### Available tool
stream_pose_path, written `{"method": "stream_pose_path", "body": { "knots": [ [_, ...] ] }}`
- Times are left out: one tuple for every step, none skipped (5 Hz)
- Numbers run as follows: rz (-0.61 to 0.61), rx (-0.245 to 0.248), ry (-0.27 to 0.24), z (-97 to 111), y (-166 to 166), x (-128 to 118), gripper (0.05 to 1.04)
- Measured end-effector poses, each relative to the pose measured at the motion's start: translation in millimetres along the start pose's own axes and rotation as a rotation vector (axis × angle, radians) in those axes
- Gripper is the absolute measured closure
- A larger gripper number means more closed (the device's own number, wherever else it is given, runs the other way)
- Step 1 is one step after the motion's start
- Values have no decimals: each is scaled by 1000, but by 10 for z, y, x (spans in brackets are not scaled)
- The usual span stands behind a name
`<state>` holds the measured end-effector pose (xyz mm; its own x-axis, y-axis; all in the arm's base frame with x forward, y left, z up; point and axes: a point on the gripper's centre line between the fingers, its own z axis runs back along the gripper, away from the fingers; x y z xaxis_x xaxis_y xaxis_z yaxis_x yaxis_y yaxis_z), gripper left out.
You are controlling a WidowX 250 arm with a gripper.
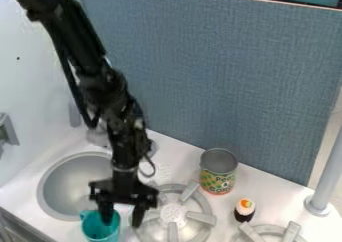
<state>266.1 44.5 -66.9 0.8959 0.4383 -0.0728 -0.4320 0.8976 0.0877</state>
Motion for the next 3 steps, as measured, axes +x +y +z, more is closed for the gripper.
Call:
{"method": "stream_pose_path", "body": {
  "knots": [
    [16, 13, -84, 466, -101, -54, 76],
    [-96, 33, -97, 792, -396, -227, 81],
    [-284, -18, -130, 930, -802, -280, 83]
  ]
}}
